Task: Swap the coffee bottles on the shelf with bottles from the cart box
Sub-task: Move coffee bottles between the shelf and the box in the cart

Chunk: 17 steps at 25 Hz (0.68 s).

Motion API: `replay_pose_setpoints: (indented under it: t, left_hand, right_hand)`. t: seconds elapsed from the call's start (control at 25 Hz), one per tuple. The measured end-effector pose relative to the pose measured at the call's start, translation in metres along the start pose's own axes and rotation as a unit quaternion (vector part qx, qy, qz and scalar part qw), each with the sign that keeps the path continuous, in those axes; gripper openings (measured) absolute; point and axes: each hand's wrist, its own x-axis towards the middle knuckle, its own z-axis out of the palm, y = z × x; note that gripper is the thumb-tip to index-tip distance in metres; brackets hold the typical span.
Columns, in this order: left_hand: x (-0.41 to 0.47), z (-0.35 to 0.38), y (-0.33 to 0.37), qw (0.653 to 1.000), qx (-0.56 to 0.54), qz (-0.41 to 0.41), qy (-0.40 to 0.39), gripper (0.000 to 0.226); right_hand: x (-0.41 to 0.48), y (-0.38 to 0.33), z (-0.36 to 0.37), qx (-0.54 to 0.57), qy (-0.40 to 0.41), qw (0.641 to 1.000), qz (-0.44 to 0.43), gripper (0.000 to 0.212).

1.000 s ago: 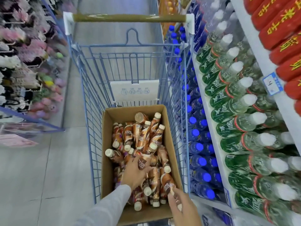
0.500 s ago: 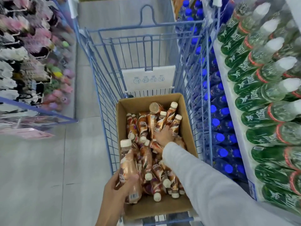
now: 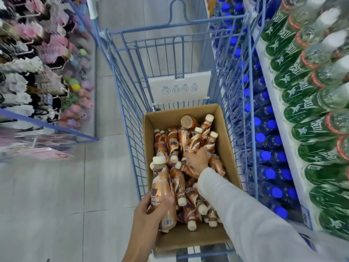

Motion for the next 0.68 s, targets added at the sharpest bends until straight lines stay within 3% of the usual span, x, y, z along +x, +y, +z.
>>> replay_pose_setpoints:
  t: [0.16, 0.28, 0.4, 0.48, 0.6, 0.68]
  left_hand:
    - [-0.018, 0.013, 0.014, 0.998, 0.006, 0.034, -0.058, 0.028]
    - [-0.037, 0.036, 0.03, 0.992, 0.014, 0.052, -0.117, 0.027]
    - [-0.063, 0.069, 0.043, 0.98, 0.031, 0.077, -0.182, 0.042]
    - [-0.092, 0.096, 0.05, 0.969, 0.048, 0.093, -0.226, 0.055]
    - [-0.14, 0.138, 0.049, 0.949, 0.082, 0.112, -0.284, 0.052]
    - [-0.172, 0.173, 0.034, 0.932, 0.119, 0.136, -0.315, 0.044]
  right_hand:
    - [-0.066, 0.003, -0.064, 0.051, -0.057, 0.997, -0.02, 0.078]
    - [-0.129, 0.014, -0.121, 0.097, -0.055, 0.991, -0.068, 0.076]
    - [-0.193, 0.023, -0.178, 0.179, -0.019, 0.979, -0.093, 0.058]
    - [-0.234, 0.036, -0.213, 0.213, 0.032, 0.97, -0.11, 0.057]
    - [-0.285, 0.064, -0.263, 0.273, 0.111, 0.946, -0.131, 0.067]
    - [-0.321, 0.09, -0.299, 0.322, 0.146, 0.924, -0.148, 0.061]
